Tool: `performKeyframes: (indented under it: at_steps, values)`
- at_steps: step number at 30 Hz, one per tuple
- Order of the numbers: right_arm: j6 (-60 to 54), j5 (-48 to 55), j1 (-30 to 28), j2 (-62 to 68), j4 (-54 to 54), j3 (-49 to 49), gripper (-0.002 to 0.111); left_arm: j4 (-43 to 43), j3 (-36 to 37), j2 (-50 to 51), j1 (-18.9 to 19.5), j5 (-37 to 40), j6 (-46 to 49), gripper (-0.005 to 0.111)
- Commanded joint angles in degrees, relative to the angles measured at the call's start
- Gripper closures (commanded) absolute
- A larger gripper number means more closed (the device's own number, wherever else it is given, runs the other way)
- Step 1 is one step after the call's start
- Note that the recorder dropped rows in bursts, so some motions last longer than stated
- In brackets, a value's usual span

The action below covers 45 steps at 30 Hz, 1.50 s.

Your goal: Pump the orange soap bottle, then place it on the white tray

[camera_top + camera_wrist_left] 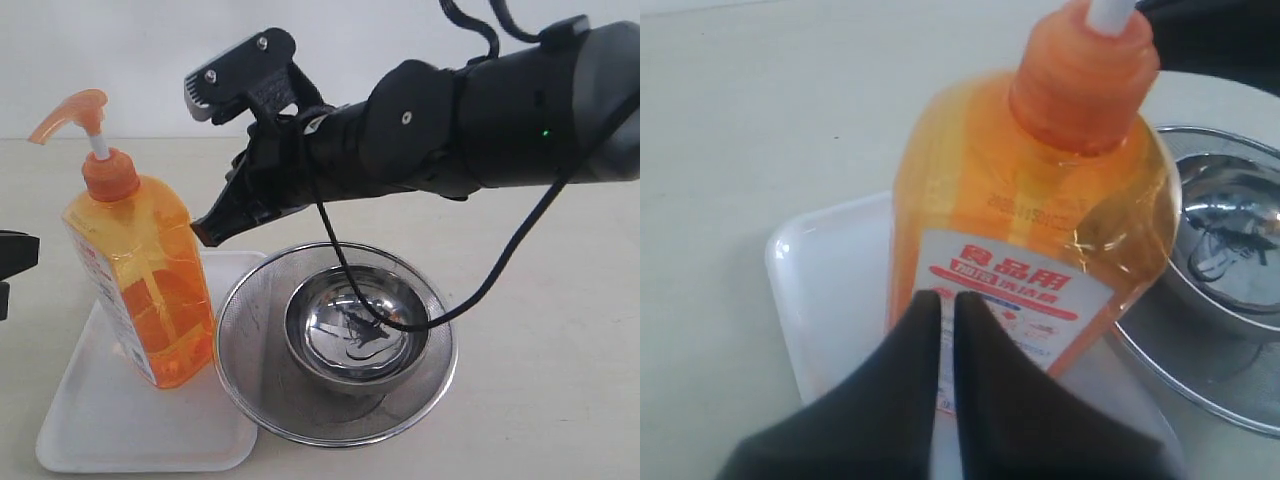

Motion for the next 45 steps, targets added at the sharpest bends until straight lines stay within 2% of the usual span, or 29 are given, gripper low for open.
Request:
performKeyframes:
  at_steps: [1,7,10,17,21,28,34,45]
  values:
    - [0.06,0.38,-0.2,0.75,0.06,-0.08,0.108,-0.27,-0.32,0.23,-0.31,1.4,3.86,0.102]
    - [0.06,2.79,-0.2,0.75,1.42,-0.08,0.108,-0.51,-0.32,3.46,-0.31,-0.69,5.13,0.102]
    - [0.06,2.75,-0.2,0.75,1.56,-0.08,0.108,-3.33,-0.32,7.04,-0.31,-1.47,6.98,0.102]
    - [0.06,5.86,-0.2,0.75,1.56,-0.08,0.108,-18.07,-0.32,11.39,-0.31,-2.24,24.24,0.102]
    - [-0.18,5.53,-0.2,0.75,1.56,-0.08,0.108,-23.2,-0.32,13.03,-0.31,-2.24,29.34,0.102]
    - [-0.39,4.69,0.5,0.75,1.56,-0.08,0.108,-23.46,-0.43,13.17,-0.31,-4.05,29.72,0.102]
    - [-2.16,4.46,4.29,0.75,1.56,-0.08,0.108,-23.46,-0.43,13.17,-0.31,-4.77,29.72,0.102]
    - [-2.04,7.77,4.4,-0.95,1.33,-0.08,0.108,-24.91,-0.43,13.17,-0.31,-3.66,29.7,0.102]
